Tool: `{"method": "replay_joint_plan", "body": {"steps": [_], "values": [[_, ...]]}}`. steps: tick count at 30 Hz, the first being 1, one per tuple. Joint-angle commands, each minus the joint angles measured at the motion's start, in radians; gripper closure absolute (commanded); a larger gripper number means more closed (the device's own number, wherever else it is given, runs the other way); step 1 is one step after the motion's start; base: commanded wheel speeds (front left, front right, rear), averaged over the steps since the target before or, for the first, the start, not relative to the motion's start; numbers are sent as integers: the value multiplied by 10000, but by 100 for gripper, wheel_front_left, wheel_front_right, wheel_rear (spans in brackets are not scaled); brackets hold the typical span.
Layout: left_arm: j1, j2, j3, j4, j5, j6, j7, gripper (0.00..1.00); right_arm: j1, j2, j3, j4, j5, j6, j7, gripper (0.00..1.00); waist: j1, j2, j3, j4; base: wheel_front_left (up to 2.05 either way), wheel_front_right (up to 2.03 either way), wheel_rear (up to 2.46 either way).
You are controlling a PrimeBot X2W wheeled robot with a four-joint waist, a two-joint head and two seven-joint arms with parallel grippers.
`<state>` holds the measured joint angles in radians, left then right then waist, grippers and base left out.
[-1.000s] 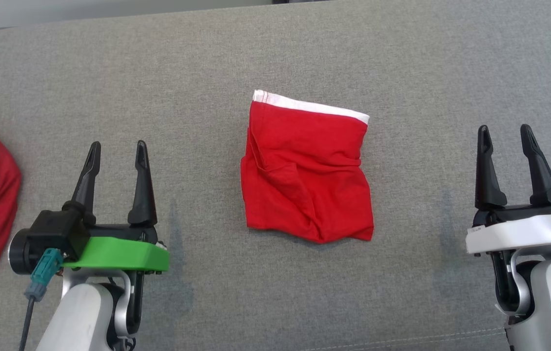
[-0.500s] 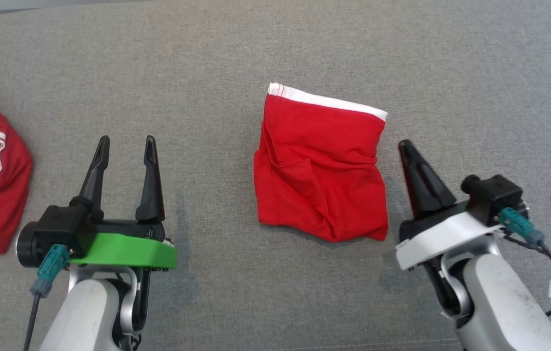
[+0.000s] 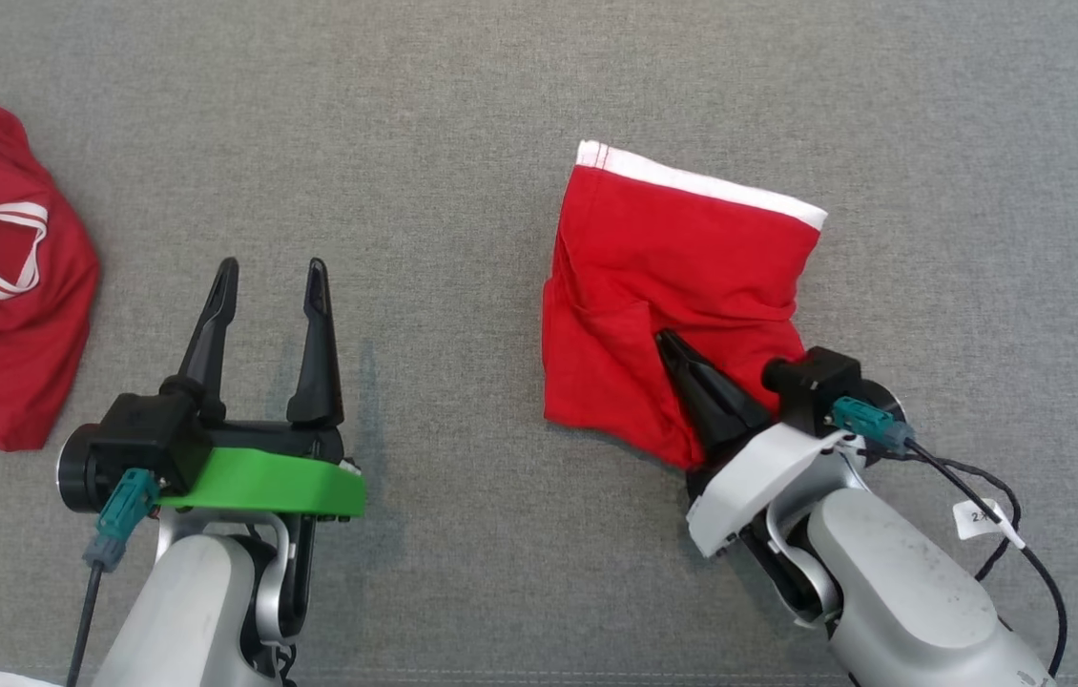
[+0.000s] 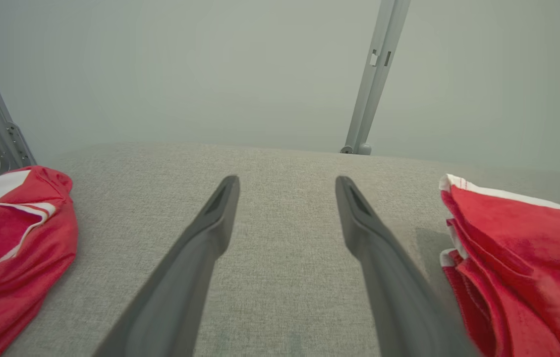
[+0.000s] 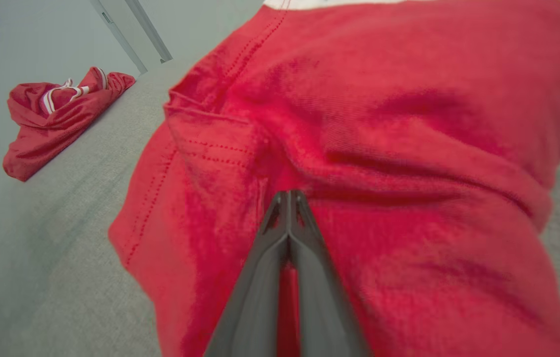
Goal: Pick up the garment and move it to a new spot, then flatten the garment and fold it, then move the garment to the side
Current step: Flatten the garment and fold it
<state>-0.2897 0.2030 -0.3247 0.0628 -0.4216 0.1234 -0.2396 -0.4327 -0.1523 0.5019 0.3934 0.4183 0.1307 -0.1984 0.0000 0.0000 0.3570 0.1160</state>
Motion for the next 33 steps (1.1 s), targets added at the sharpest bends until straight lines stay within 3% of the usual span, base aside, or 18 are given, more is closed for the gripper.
{"method": "replay_joint_plan", "body": {"steps": [1,12,22,27,31,32,33], "values": [[-134,-2,24,31,33,-2,-81,0,-170,-66,286,132,169,0,-78,100,0,0,62,39,0,0,0],[-202,38,6,135,72,-8,-142,0,-72,-494,2177,-400,1041,0,-323,100,0,0,43,-176,0,0,0],[-240,96,-46,181,20,2,-155,0,72,-840,3038,-1159,1317,0,-281,100,0,0,-10,-317,0,0,0],[-93,131,-31,237,-35,75,-163,0,301,-883,2993,-1702,1262,0,-406,100,0,0,-187,-398,0,0,0],[103,191,-41,255,-39,108,-130,0,681,-842,2252,-2211,1059,0,-530,100,0,0,-489,-527,0,0,0],[139,226,-32,250,-43,124,-117,0,801,-798,1960,-2331,971,0,-545,82,0,0,-570,-570,0,0,0],[169,246,-24,233,-51,142,-102,0,920,-760,1684,-2436,878,0,-568,19,0,0,-654,-611,0,0,0]]}}
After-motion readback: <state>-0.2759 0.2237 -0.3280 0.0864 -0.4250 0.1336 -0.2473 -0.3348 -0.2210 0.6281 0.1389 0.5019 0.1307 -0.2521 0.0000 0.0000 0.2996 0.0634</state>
